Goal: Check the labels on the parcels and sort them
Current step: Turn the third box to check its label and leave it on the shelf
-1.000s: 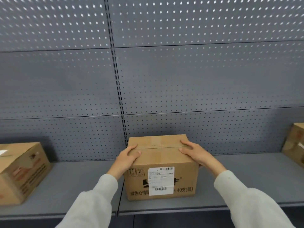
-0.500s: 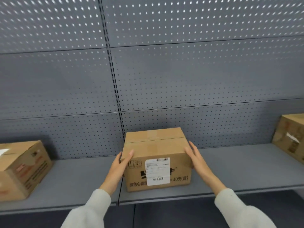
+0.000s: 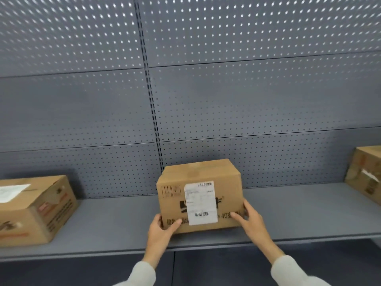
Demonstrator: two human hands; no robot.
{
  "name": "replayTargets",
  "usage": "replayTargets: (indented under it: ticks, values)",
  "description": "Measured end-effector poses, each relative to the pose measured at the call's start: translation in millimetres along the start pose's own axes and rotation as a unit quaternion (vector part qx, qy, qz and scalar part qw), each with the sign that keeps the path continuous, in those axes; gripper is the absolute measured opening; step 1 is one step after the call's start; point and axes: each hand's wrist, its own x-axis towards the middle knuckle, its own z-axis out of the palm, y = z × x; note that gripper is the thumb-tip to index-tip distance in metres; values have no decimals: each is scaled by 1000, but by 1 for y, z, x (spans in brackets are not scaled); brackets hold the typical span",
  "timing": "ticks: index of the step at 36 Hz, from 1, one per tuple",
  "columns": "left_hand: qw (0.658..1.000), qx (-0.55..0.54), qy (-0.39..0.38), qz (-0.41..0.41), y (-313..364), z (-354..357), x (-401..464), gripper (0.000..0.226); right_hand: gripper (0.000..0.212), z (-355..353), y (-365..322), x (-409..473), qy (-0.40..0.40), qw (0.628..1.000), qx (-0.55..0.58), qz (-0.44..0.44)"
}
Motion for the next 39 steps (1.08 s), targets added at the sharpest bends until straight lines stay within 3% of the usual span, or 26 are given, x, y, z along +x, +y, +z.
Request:
replayTargets:
  ticks: [7, 16, 29, 39]
  values:
    - [996, -25, 40, 77, 20, -7, -17, 43, 65, -14, -44, -4, 59, 996, 29, -56]
    - [988, -60, 83, 115, 51, -5, -27, 51, 59, -22, -68, -10, 92, 994, 9, -54]
    - [992, -77, 86, 57, 58, 1, -18, 58, 64, -16, -48, -13, 40, 999, 11, 11]
    - [995, -87, 37, 4, 43, 3, -23, 50, 62, -18, -48, -20, 33, 997, 60, 32]
